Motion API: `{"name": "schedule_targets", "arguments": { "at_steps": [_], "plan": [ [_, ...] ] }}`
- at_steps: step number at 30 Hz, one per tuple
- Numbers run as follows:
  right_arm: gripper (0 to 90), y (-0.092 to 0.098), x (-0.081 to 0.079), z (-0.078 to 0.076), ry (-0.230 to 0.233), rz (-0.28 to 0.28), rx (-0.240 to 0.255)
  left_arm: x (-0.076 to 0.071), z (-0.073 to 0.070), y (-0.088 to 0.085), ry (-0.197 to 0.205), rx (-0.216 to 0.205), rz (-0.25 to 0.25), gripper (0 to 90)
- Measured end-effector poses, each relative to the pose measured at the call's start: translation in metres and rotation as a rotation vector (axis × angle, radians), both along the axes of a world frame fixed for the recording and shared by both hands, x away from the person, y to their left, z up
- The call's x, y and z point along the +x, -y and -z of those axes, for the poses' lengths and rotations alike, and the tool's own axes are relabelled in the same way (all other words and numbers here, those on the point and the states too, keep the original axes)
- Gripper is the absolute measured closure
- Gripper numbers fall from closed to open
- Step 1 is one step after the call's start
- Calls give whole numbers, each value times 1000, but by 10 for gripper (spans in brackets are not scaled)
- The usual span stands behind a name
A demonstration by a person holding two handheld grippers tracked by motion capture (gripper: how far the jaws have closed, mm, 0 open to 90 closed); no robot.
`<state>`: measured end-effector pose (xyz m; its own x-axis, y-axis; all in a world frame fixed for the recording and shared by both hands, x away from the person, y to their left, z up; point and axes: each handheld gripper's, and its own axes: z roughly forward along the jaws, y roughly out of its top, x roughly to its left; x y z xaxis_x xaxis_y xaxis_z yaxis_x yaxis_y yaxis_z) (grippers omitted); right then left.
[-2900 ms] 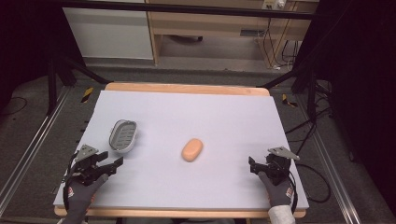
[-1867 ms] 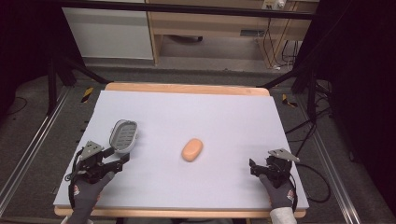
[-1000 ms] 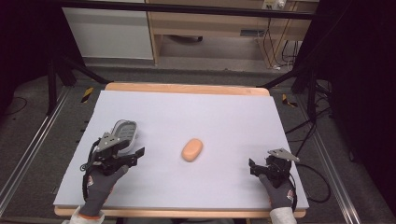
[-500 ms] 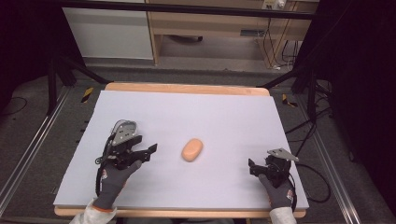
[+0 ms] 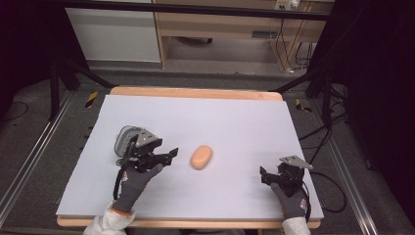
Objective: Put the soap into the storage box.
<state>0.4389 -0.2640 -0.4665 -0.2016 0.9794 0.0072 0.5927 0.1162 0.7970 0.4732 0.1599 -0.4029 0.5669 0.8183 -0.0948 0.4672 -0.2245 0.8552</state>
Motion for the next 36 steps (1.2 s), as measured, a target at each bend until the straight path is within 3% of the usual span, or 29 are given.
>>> {"name": "schedule_targets", "arguments": {
  "at_steps": [36],
  "plan": [
    [60,-4,1,0,1,-31,-6,26,18,64,-41,75,64,259]
  ]
}}
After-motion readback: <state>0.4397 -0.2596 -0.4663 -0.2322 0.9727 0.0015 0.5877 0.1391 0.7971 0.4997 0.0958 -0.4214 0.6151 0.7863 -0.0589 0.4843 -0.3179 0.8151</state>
